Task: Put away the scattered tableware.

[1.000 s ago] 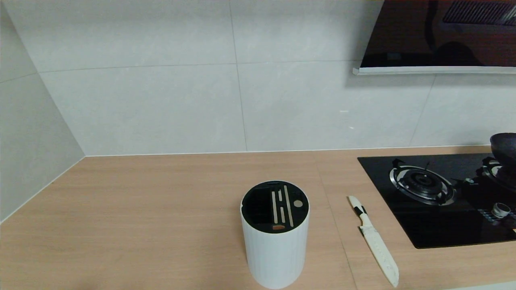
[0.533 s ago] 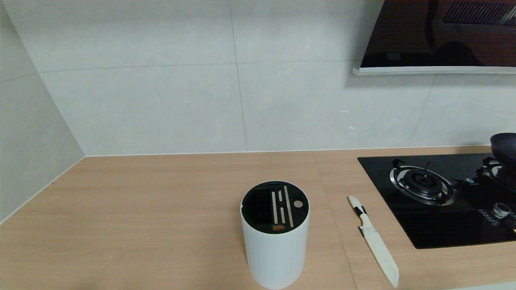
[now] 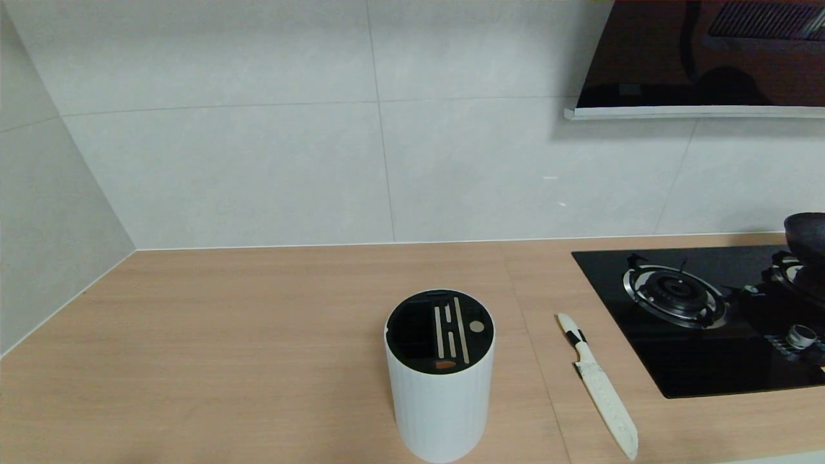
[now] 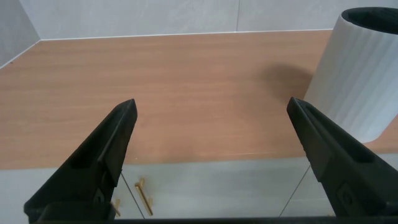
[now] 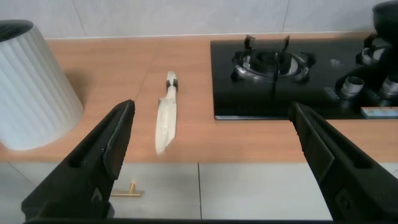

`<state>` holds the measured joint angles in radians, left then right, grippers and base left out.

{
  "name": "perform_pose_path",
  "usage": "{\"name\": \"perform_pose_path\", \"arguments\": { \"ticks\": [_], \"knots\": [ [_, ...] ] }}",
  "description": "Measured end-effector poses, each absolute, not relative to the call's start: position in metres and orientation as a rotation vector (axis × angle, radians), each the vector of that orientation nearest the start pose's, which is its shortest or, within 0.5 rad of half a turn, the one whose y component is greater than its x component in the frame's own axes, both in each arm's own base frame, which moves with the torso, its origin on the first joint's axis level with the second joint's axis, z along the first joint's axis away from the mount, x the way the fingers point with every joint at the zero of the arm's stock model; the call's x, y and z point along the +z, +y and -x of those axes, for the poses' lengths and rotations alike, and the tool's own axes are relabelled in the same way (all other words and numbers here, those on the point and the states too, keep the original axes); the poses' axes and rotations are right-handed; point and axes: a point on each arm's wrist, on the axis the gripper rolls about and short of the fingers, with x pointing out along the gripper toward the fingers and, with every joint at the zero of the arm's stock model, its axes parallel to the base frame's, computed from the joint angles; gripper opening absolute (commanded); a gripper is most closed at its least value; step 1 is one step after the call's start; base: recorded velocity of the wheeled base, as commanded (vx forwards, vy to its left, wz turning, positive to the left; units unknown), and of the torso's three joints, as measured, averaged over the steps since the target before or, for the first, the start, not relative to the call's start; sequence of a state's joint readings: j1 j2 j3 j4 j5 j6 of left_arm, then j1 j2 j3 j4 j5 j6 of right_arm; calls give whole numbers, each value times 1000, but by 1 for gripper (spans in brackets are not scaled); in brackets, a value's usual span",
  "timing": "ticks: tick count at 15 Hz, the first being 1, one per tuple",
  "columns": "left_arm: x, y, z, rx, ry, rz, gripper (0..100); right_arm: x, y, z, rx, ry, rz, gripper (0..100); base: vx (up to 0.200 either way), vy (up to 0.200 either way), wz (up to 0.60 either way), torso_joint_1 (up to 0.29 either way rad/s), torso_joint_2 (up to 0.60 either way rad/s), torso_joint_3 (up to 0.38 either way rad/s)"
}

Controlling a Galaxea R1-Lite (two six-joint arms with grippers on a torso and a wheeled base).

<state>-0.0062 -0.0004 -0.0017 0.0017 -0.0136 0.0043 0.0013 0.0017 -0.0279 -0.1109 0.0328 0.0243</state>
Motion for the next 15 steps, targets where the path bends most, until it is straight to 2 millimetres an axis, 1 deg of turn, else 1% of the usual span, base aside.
{"name": "perform_pose_path", "arguments": {
  "ticks": [3, 5, 8, 11, 15],
  "knots": [
    [76, 0, 23, -20, 0, -5, 100, 97, 3, 26, 132, -101, -22, 100, 0, 0, 0, 0, 0, 0],
    [76, 0, 23, -19, 0, -4, 100, 108, 4, 27, 204, -99, -34, 100, 0, 0, 0, 0, 0, 0],
    [76, 0, 23, -20, 0, -5, 100, 125, 5, 17, 262, -13, -67, 100, 0, 0, 0, 0, 0, 0],
    [76, 0, 23, -20, -1, -5, 100, 144, 6, -6, 292, 124, -90, 100, 0, 0, 0, 0, 0, 0],
    [76, 0, 23, -20, 0, -5, 100, 175, 10, -53, 336, 280, -99, 100, 0, 0, 0, 0, 0, 0]
  ]
}}
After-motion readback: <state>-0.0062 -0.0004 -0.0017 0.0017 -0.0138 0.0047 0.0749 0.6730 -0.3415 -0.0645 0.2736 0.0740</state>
